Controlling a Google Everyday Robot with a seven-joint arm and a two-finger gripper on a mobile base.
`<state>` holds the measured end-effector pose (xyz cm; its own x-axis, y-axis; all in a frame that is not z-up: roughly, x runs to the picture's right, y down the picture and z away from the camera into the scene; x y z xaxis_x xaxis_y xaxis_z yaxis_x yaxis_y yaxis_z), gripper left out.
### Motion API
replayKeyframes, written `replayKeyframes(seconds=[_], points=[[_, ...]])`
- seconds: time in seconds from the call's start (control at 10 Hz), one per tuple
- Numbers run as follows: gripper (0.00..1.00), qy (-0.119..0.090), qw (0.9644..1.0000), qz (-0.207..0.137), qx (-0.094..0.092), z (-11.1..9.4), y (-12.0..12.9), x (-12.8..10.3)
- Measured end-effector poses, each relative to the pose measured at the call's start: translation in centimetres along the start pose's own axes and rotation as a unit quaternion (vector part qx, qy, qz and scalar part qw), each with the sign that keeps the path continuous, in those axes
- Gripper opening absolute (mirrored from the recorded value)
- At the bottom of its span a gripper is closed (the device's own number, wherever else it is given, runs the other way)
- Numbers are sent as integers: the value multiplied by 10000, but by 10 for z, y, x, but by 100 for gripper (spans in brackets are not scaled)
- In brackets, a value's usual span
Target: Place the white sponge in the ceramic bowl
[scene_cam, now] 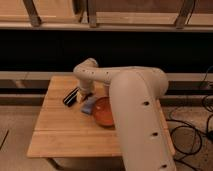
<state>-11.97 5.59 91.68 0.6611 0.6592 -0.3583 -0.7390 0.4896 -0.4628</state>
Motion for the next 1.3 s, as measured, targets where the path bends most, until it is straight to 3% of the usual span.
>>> replayKeyframes(seconds=[0.3,0.7,1.0,1.3], points=[[65,238,9996,65,-143,26,-7,21],[65,151,9986,62,-499,47,-13,23],[44,114,9978,50,-648,48,-13,19],[13,-2,9966,204,-801,43,-16,12]])
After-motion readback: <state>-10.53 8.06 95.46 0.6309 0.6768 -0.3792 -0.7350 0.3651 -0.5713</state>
